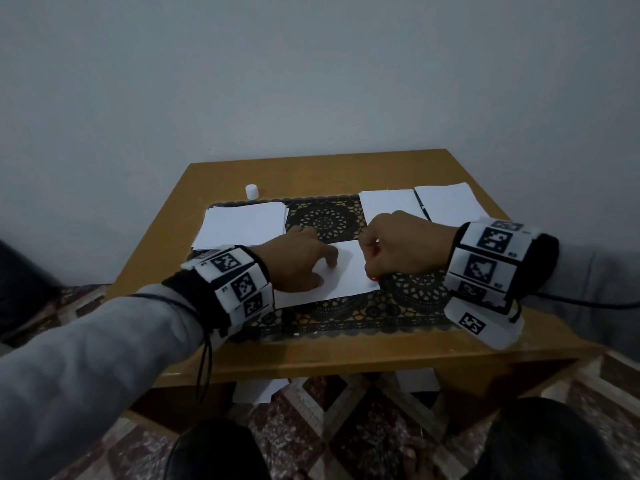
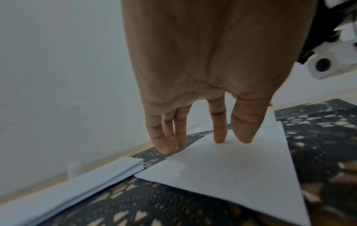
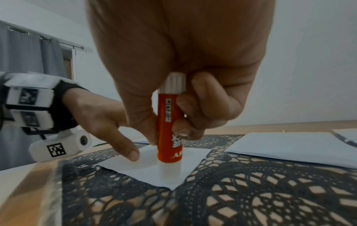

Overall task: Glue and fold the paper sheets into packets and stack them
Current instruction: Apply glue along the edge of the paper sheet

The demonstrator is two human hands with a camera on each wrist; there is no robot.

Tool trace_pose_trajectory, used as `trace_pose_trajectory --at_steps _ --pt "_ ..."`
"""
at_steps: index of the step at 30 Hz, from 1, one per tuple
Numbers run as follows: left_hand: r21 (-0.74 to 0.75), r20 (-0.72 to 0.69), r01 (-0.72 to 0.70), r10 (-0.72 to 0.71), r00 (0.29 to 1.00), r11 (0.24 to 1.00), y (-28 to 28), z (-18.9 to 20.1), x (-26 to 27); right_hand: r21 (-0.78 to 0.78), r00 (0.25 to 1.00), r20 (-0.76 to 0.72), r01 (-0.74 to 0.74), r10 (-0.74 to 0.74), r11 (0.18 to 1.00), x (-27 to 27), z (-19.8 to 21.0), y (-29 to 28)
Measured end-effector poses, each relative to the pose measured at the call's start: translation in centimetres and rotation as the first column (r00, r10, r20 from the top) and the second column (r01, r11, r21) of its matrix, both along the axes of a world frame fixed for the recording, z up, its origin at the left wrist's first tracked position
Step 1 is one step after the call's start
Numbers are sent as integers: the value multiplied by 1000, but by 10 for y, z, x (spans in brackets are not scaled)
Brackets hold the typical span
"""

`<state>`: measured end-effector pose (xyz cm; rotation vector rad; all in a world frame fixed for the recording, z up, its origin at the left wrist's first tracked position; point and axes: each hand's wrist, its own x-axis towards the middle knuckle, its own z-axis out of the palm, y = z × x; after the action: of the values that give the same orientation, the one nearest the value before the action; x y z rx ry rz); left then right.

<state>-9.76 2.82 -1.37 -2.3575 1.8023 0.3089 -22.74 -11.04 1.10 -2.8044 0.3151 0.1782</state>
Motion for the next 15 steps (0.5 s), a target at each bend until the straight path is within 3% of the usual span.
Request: trace_pose_trajectory --at_steps 5,15 --pt "31 -44 -105 106 993 994 -16 0 5 40 999 -53 1 1 999 -10 10 -4" --pt "138 -189 -251 274 943 958 -26 13 14 65 999 3 44 -44 997 -29 39 -23"
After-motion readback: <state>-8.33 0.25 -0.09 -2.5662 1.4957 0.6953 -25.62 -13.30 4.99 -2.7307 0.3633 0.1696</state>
